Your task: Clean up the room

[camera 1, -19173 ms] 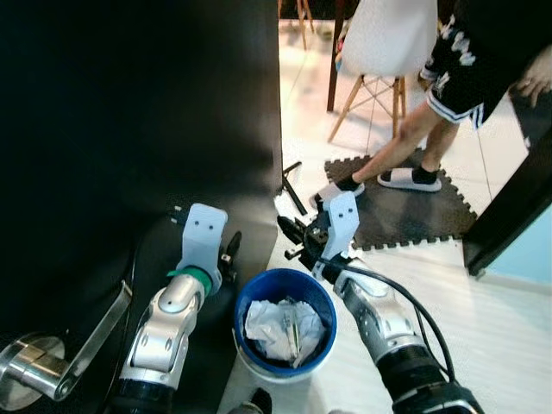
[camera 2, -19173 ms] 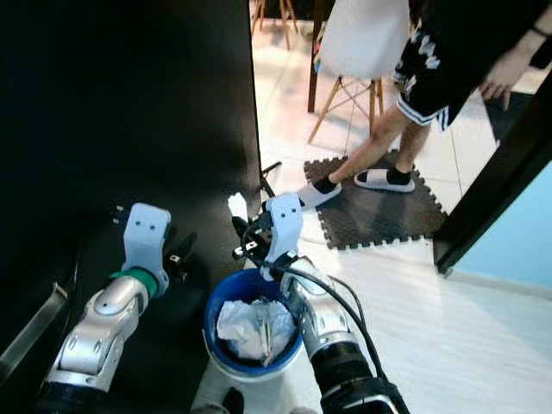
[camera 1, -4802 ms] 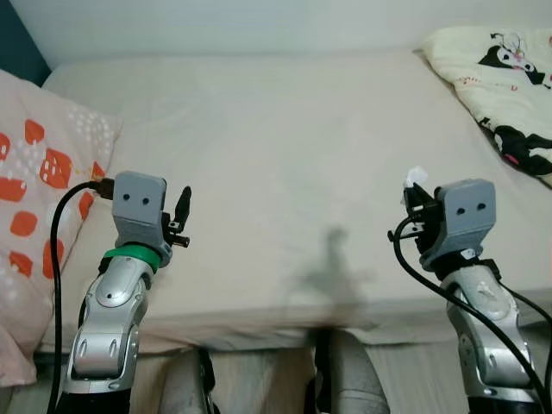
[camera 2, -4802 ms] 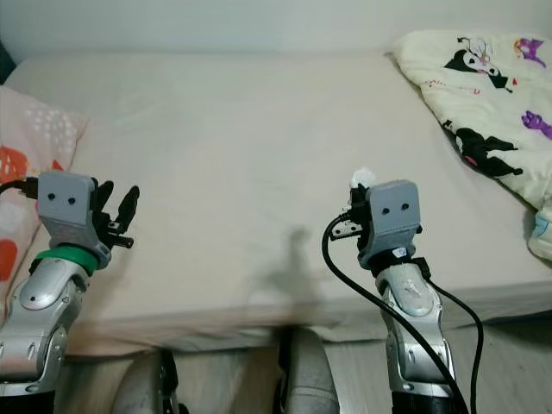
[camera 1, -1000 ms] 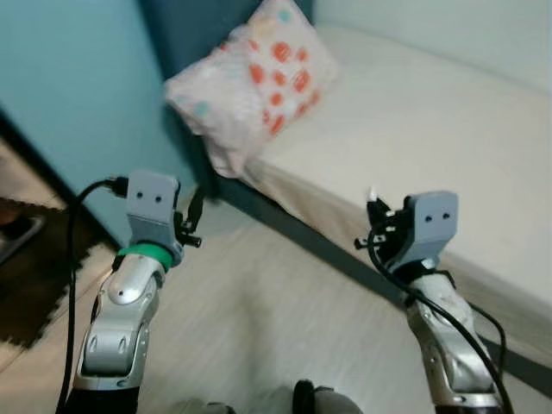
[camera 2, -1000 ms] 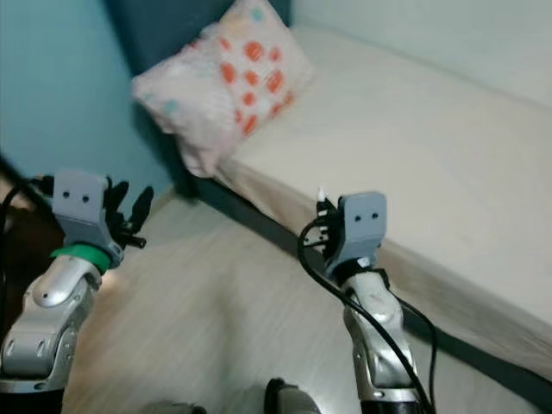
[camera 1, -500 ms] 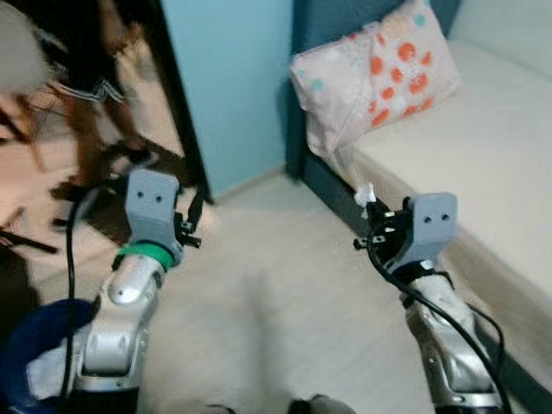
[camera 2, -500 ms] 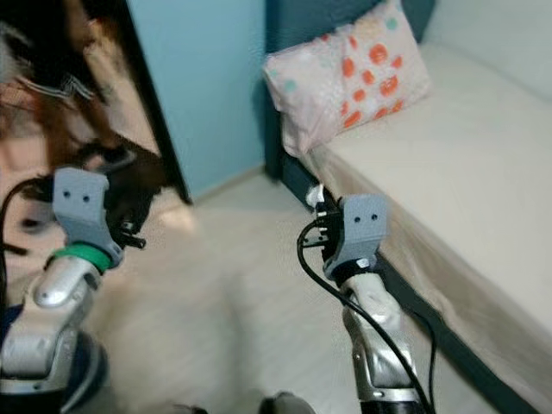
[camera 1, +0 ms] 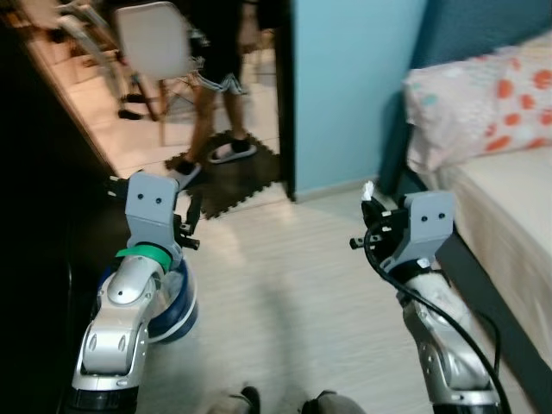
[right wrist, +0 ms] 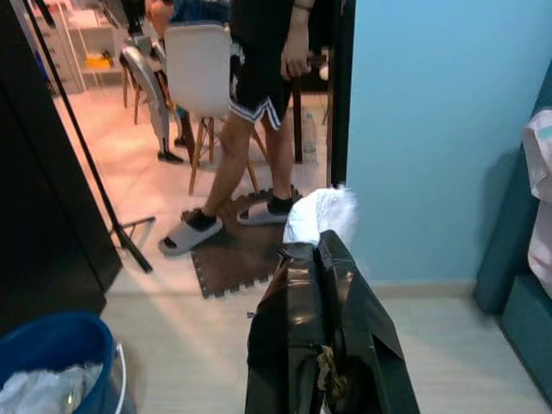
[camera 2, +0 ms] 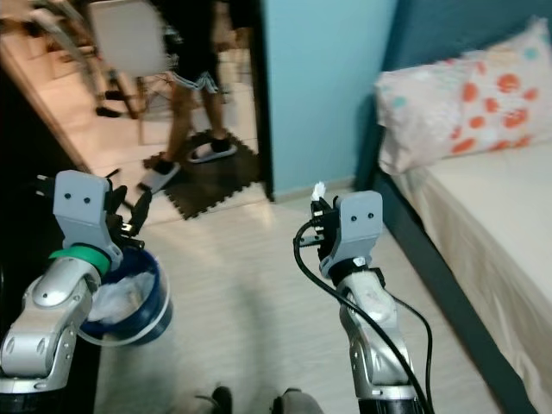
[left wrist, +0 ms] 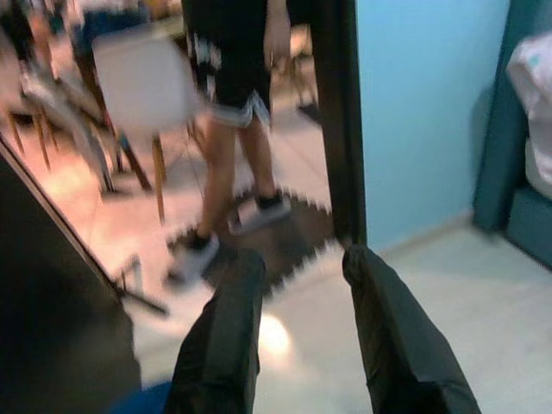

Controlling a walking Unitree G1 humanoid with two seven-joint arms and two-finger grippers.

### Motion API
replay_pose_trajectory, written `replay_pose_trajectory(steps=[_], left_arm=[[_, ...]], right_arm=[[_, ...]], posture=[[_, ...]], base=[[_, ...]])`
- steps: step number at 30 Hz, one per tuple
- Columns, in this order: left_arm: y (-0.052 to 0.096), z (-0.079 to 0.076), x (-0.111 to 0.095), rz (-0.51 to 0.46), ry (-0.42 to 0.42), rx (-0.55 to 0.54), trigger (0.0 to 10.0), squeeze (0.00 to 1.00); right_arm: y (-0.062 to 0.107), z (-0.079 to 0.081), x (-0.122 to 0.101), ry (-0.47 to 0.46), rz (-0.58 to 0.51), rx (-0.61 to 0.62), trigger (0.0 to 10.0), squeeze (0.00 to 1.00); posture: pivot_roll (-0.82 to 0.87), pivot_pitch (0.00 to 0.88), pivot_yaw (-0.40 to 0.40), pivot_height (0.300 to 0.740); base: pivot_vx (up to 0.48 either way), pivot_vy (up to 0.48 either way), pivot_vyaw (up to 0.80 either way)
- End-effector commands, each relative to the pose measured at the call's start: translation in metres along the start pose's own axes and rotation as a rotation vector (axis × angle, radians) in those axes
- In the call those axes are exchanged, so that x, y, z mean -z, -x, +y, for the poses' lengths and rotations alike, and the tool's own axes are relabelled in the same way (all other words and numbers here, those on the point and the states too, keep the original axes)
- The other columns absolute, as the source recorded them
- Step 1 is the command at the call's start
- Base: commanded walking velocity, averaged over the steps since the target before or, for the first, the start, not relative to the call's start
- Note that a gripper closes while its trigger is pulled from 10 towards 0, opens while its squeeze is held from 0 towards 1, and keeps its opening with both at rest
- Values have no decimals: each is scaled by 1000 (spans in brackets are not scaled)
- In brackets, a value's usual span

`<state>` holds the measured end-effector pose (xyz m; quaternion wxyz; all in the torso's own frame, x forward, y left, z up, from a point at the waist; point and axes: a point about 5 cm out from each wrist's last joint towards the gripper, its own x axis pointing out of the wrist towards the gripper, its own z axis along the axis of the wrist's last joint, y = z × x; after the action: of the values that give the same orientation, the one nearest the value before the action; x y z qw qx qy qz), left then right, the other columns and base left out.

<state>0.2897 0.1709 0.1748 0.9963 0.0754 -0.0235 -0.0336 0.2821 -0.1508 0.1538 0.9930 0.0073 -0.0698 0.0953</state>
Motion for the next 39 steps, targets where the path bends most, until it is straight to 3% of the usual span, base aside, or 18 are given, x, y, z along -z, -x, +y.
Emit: replay_pose_trajectory(steps=[1,22,31,39], left_arm=[[1,3,4,23,0,-11,10000,0],[1,6,9,49,-14,-49,10000,0],[1,7,14,67,-26,-86,10000,0],[0,7,15,67,-25,-86,10000,0]], right_arm=[[0,3,1,-9,1,-10,10000,0],[1,9,3,-12,8,-52,10000,0],[-5,19,1,-23,-2,-129,10000,0],[-11,10,0,-15,-11,-53,10000,0]], posture=[[-70,56,76,740],[-71,56,77,740],[-58,59,66,740],[-52,54,65,740]], base=[[0,0,781],[0,0,781],[438,0,772],[469,0,94]])
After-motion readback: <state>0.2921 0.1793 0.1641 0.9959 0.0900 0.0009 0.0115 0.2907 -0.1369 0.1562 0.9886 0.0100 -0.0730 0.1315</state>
